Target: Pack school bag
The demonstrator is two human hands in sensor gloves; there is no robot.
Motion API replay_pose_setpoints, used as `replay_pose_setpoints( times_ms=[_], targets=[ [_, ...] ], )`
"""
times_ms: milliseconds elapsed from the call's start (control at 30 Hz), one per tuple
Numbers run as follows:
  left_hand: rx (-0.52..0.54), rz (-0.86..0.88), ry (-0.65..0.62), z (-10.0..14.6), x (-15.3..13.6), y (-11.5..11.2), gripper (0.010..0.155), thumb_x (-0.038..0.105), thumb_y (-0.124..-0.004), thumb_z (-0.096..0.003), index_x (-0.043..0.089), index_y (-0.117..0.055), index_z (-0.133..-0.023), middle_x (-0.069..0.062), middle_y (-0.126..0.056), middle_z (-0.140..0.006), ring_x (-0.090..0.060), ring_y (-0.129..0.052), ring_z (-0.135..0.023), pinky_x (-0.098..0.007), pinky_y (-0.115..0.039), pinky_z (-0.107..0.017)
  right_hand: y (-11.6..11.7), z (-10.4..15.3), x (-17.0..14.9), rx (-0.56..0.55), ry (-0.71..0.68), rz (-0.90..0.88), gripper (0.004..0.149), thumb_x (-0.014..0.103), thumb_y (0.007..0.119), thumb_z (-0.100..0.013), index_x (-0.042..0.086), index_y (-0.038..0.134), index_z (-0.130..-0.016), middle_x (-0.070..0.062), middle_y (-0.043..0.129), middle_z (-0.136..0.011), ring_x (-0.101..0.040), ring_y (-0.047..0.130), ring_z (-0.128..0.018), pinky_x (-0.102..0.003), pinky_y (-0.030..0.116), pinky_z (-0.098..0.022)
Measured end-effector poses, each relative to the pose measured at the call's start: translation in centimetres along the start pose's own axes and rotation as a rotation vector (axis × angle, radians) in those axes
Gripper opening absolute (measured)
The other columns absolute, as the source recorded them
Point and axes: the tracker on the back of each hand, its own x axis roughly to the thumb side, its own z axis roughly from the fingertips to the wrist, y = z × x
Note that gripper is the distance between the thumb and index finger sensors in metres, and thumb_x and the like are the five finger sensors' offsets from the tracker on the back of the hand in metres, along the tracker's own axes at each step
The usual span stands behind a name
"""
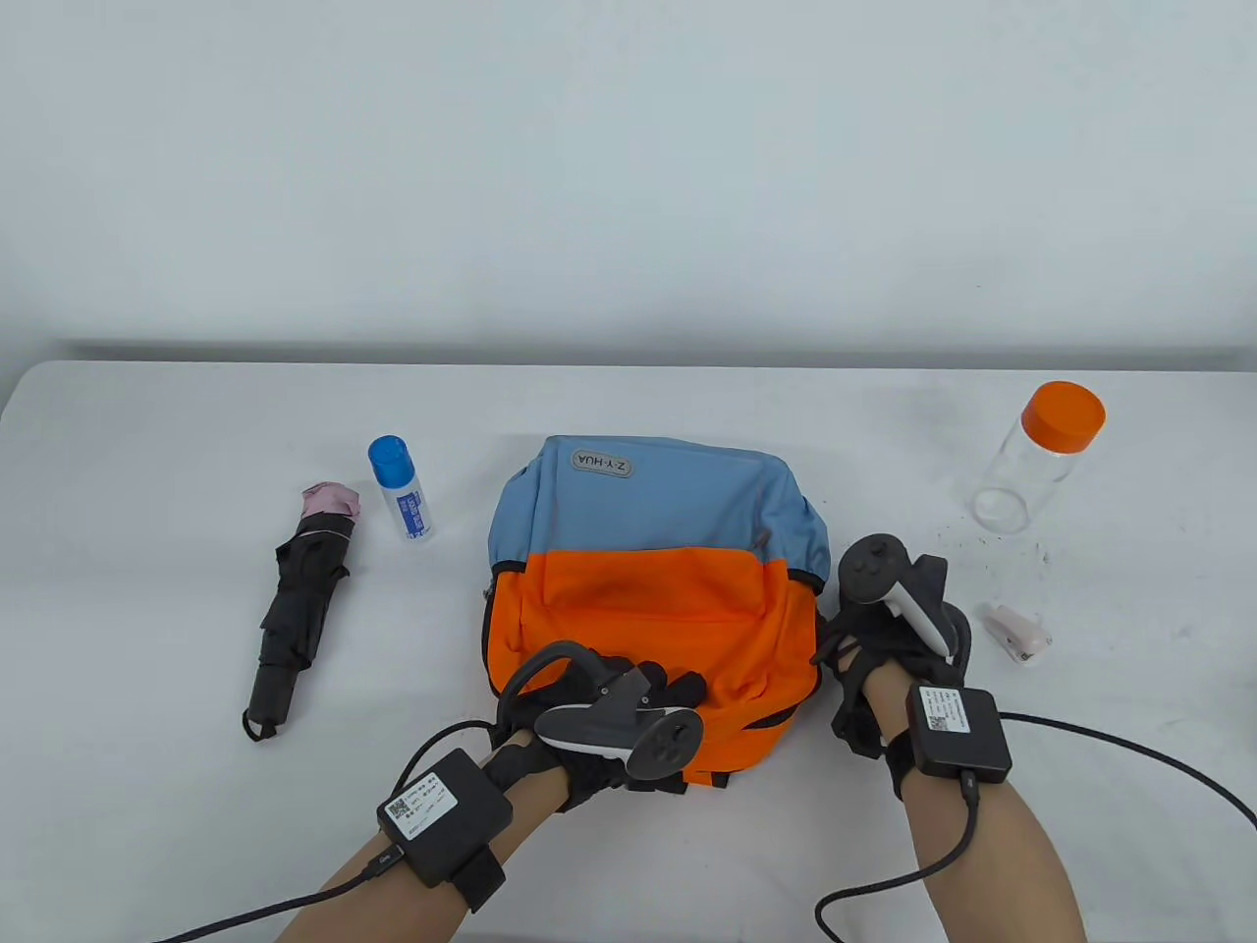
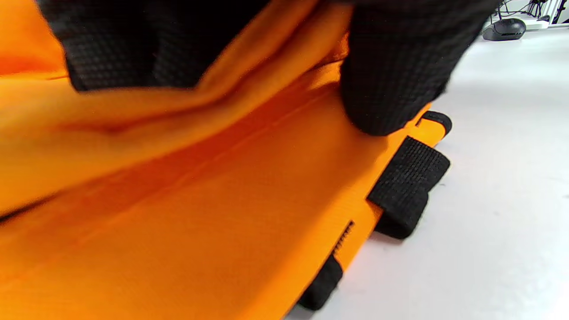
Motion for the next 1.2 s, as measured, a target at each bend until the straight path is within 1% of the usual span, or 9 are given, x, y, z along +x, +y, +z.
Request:
replay_pose_setpoints(
  times_ms=[67,133,200,300,400,500,900,1067,1200],
  targets=[
    [-0.003,-0.017,0.004,0.0,0.2,0.0,0.081,0.051,-0.086,-0.0508,0.022,-0.049,-0.117,-0.015,-0.084,-0.086,-0.028,-0.099,-0.054,-0.056,-0.089,-0.057,0.1,-0.5,0.2,0.014,-0.032,-0.087,0.082,0.041,0.096,-0.029,0.011,0.064,-0.098,-0.044,0.03,-0.104,-0.067,0.029,-0.085,-0.08,0.037,-0.054],
    [0.006,-0.019,0.01,0.0,0.2,-0.1,0.081,0.052,-0.085,-0.0511,0.022,-0.049,-0.117,-0.015,-0.084,-0.085,-0.028,-0.099,-0.053,-0.056,-0.09,-0.057,-0.6,-0.5,-0.1,-0.162,-0.057,-0.173,0.056,0.033,0.098,-0.029,0.009,0.093,-0.079,-0.039,0.052,-0.102,-0.064,0.042,-0.087,-0.079,0.046,-0.055],
    [0.022,-0.018,0.009,0.2,0.1,-0.1,0.081,0.053,-0.085,-0.0516,0.021,-0.05,-0.117,-0.015,-0.084,-0.085,-0.027,-0.099,-0.053,-0.056,-0.09,-0.057,-0.8,-0.5,0.1,-0.117,-0.136,-0.155,0.04,0.028,0.096,-0.029,0.007,0.101,-0.063,-0.036,0.063,-0.098,-0.063,0.046,-0.086,-0.078,0.048,-0.054],
    [0.033,0.009,0.015,0.1,-0.2,-0.2,0.083,0.053,-0.085,-0.0515,0.019,-0.05,-0.118,-0.014,-0.084,-0.084,-0.026,-0.098,-0.051,-0.055,-0.09,-0.057,-1.5,0.1,0.2,0.018,-0.234,-0.025,0.039,0.029,0.09,-0.034,0.008,0.099,-0.066,-0.031,0.066,-0.099,-0.06,0.053,-0.087,-0.077,0.052,-0.056],
    [0.018,-0.002,0.035,-0.4,-0.3,0.0,0.085,0.054,-0.086,-0.0513,0.017,-0.05,-0.118,-0.013,-0.085,-0.083,-0.025,-0.099,-0.05,-0.054,-0.091,-0.056,-3.0,1.6,0.1,0.029,-0.254,-0.005,0.039,0.032,0.092,-0.035,0.006,0.103,-0.062,-0.022,0.105,-0.066,-0.047,0.093,-0.069,-0.069,0.076,-0.05],
    [0.033,0.058,0.062,-1.3,-1.2,0.2,0.086,0.055,-0.087,-0.0508,0.016,-0.052,-0.118,-0.013,-0.086,-0.082,-0.024,-0.099,-0.048,-0.053,-0.092,-0.054,-3.6,3.5,0.2,0.179,-0.305,0.025,0.041,0.033,0.093,-0.036,0.004,0.101,-0.064,-0.014,0.111,-0.039,-0.036,0.106,-0.047,-0.063,0.088,-0.042],
    [0.031,0.19,0.201,-5.9,-3.5,1.2,0.089,0.056,-0.091,-0.0479,0.015,-0.055,-0.117,-0.011,-0.089,-0.08,-0.023,-0.1,-0.046,-0.051,-0.094,-0.052,0.2,10.5,7.5,0.257,-0.591,0.014,0.046,0.032,0.091,-0.037,-0.004,0.099,-0.065,-0.014,0.11,-0.04,-0.036,0.105,-0.046,-0.063,0.087,-0.042],
    [0.099,0.165,0.219,-3.6,-3.0,1.0,0.087,0.052,-0.089,-0.049,0.013,-0.053,-0.118,-0.014,-0.089,-0.089,-0.026,-0.102,-0.055,-0.055,-0.091,-0.058,1.6,11.0,9.6,0.197,-0.631,0.078,0.048,0.03,0.09,-0.036,-0.005,0.096,-0.068,-0.016,0.11,-0.046,-0.038,0.103,-0.05,-0.064,0.085,-0.043],
    [0.166,0.31,0.183,0.5,-3.6,2.4,0.081,0.046,-0.085,-0.054,0.009,-0.052,-0.119,-0.023,-0.082,-0.108,-0.049,-0.101,-0.082,-0.07,-0.08,-0.067,1.1,10.9,8.8,0.377,-0.628,-0.008,0.055,0.025,0.086,-0.039,-0.009,0.083,-0.082,-0.02,0.102,-0.063,-0.042,0.096,-0.061,-0.067,0.079,-0.048]
  ],
)
